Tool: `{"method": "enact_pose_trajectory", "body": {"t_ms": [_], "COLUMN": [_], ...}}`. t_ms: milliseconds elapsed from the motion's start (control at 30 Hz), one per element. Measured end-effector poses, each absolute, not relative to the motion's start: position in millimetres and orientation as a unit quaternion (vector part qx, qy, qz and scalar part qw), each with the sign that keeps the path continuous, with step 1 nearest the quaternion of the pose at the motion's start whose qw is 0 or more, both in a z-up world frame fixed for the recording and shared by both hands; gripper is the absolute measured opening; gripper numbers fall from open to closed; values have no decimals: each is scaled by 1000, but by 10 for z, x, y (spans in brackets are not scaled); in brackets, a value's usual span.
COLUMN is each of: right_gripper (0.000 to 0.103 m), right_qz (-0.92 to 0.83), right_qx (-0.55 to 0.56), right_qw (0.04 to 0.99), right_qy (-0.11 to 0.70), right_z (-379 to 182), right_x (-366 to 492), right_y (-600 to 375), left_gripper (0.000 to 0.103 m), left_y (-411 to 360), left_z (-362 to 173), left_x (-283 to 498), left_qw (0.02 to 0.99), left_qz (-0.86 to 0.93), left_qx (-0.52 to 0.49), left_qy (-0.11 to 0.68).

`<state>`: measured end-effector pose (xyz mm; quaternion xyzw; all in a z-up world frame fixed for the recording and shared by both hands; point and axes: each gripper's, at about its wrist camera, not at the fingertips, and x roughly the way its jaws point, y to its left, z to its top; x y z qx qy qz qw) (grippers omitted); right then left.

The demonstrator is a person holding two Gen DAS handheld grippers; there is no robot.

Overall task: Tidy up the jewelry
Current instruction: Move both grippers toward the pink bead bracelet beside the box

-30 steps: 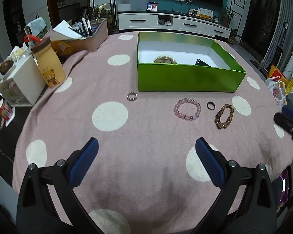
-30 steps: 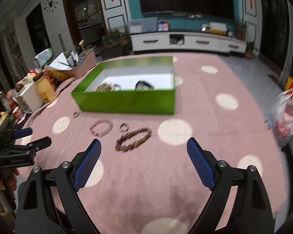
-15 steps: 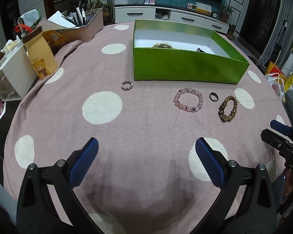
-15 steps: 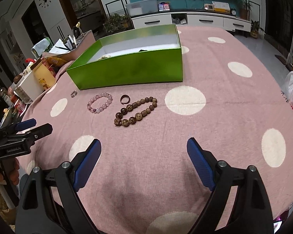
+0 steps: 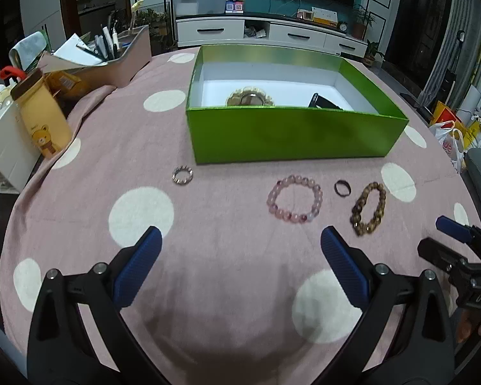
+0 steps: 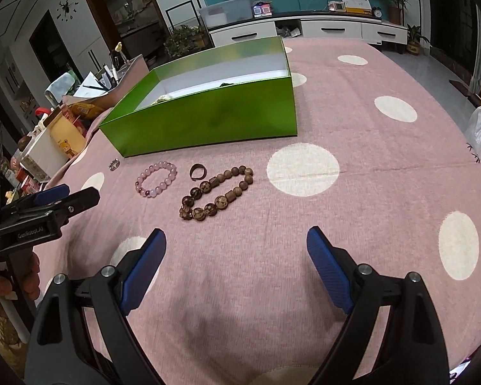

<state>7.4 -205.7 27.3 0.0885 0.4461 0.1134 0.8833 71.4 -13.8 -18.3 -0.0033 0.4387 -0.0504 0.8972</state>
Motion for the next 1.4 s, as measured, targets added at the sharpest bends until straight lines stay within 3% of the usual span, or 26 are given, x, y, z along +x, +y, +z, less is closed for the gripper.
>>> {"method": "enact_pose_trajectory", "body": {"t_ms": [400,833,1400], "right_gripper": [89,89,89], "right_qz": [107,102,106], "right_qx": [100,109,133], "right_qw": [885,887,890], "right_qy": [443,437,422], "right_z": [223,199,211], "right_x": [194,234,223], "right_y": [-2098,-2159,-2248], "left_gripper": [91,62,56], "left_y": [-361,-509,-576], "left_z": [-263,-541,-598], "left_x": [1075,1315,1392], "left_qw": [899,888,885], "left_qz": [-54,-48,-61], "left_qx": [12,31,37], "left_qy": [435,457,460]}}
